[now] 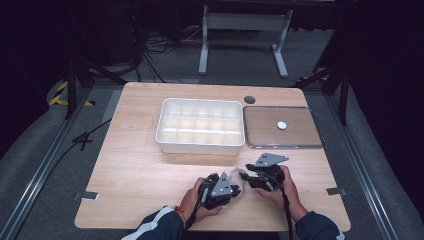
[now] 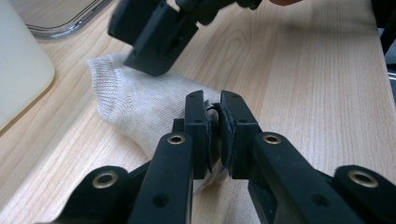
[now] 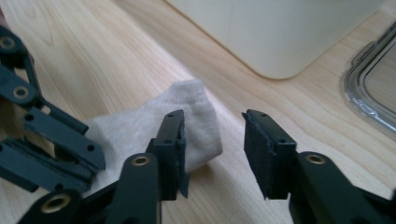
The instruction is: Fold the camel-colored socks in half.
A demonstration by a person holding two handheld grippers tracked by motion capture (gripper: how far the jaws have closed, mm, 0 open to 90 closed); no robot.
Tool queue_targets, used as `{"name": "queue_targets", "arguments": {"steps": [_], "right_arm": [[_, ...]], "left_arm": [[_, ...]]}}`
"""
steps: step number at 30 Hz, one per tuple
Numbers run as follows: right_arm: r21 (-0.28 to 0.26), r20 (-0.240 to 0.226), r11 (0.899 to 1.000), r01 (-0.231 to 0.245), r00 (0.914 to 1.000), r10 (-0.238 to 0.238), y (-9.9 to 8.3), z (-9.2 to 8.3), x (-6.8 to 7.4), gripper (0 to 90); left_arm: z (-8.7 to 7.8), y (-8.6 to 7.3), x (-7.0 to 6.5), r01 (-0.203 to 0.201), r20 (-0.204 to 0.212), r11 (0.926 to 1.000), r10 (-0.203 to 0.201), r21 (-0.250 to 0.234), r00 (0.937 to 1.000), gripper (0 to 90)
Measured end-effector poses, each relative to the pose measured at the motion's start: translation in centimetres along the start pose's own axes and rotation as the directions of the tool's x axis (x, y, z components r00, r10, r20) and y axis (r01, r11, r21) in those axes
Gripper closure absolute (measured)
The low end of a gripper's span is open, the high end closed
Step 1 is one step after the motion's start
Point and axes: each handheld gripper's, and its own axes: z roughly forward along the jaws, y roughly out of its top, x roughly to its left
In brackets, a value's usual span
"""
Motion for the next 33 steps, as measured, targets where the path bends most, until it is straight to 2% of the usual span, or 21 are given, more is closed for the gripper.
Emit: {"name": "queue_targets", "arguments": {"steps": [4, 5, 6, 9, 14, 17, 19, 22, 23, 26, 29, 33], "right_arm": [[-0.032, -0.024, 0.999, -0.018, 0.9996, 0.017, 0.3, -0.3, 0.2, 50.5], [-0.037, -0.027, 0.999, -0.016, 0.9995, 0.015, 0.3, -0.3, 0.3, 50.0], [-0.041, -0.03, 0.999, -0.022, 0.9993, 0.021, 0.3, -0.4, 0.3, 49.2], [-0.048, -0.03, 0.999, -0.022, 0.9993, 0.021, 0.4, -0.4, 0.4, 49.3], [-0.029, -0.045, 1.0, -0.006, 0.999, 0.005, 0.3, -0.1, 0.7, 46.5], [-0.029, -0.036, 0.999, -0.015, 0.9993, 0.014, 0.2, 0.1, 0.7, 42.4], [-0.013, -0.033, 0.999, -0.034, 0.9989, 0.033, -0.1, 0.7, 0.7, 39.5], [-0.007, -0.058, 0.999, -0.037, 0.9977, 0.037, -0.1, 0.9, 0.8, 38.0], [-0.007, -0.063, 0.999, -0.032, 0.9975, 0.032, -0.1, 0.8, 0.8, 37.3], [-0.014, -0.074, 0.999, -0.033, 0.9967, 0.032, 0.0, 0.5, 0.7, 36.5], [-0.018, -0.103, 0.999, -0.031, 0.9943, 0.029, 0.2, 0.4, 1.0, 35.5], [-0.014, -0.121, 1.0, -0.009, 0.9926, 0.007, 0.5, 0.5, 1.7, 35.4]], "left_arm": [[-0.1, -0.1, 0.0, 0.007, -0.002, 0.9999, -0.007, -0.014, 1.0, 79.2], [-0.1, -0.1, 0.0, 0.018, 0.004, 0.9994, -0.018, -0.03, 0.9998, 78.9], [-0.2, -0.1, 0.0, 0.008, 0.005, 0.9996, -0.008, -0.027, 1.0, 78.2], [-0.2, -0.1, 0.0, 0.013, 0.011, 0.9994, -0.013, -0.034, 0.9999, 77.3], [-0.3, -0.1, 0.0, 0.013, 0.013, 0.9993, -0.012, -0.034, 0.9998, 76.6], [-0.7, -0.1, -0.1, 0.011, 0.016, 0.9998, -0.011, -0.018, 0.9998, 72.7], [-0.9, -0.1, -0.3, 0.016, 0.019, 0.9998, -0.016, -0.01, 0.9997, 66.5], [-2.2, 0.2, -0.8, -0.018, 0.025, 0.9994, 0.017, 0.031, 0.9995, 61.7], [-3.0, 0.1, -0.9, -0.028, 0.024, 0.9981, 0.026, 0.055, 0.9994, 61.6], [-3.6, -0.3, -0.8, -0.019, 0.034, 0.9981, 0.017, 0.059, 0.9993, 64.1], [-3.3, -0.7, -0.3, -0.01, 0.043, 0.9967, 0.007, 0.081, 0.999, 67.0], [-3.0, -0.7, -0.3, -0.021, 0.054, 0.9964, 0.017, 0.082, 0.9984, 69.5]]}}
